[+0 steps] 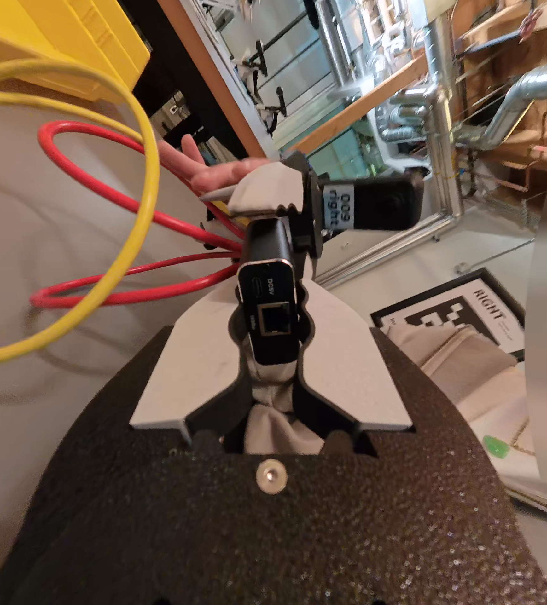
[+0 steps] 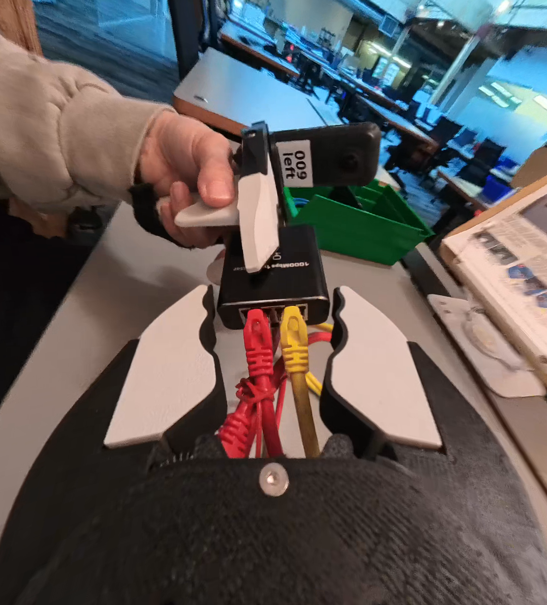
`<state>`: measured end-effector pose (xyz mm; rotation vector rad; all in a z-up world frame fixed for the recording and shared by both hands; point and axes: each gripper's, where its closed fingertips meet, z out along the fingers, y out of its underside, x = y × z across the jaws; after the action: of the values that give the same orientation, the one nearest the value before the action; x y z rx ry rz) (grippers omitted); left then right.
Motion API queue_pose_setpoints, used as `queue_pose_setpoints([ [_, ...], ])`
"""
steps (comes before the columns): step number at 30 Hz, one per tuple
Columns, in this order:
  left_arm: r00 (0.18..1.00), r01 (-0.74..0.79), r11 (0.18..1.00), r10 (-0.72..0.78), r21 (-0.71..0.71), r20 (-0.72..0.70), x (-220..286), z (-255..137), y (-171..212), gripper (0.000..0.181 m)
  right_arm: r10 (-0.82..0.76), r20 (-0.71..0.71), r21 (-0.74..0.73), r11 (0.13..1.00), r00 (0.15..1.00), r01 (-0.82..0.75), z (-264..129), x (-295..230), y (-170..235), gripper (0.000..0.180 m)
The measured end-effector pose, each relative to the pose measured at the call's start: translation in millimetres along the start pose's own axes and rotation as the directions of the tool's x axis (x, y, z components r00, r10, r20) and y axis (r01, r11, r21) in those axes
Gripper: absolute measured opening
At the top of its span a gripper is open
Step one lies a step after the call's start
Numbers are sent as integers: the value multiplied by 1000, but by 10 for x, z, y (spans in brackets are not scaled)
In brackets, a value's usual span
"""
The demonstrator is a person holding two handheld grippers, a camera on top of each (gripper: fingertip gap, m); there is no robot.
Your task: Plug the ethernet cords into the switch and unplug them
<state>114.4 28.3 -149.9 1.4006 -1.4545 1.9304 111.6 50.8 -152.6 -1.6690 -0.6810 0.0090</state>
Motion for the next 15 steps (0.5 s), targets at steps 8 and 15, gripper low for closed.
queue_pose_setpoints([
  [8,997,48,999,-47,14,-64,68,-32,-21,26,-49,-53,83,995,997,53,60,43,-121,64],
  [15,998,26,1000,-26,-7,-52,76,-47,0,26,-65,-65,77,995,996,70,121,13,-152,66],
])
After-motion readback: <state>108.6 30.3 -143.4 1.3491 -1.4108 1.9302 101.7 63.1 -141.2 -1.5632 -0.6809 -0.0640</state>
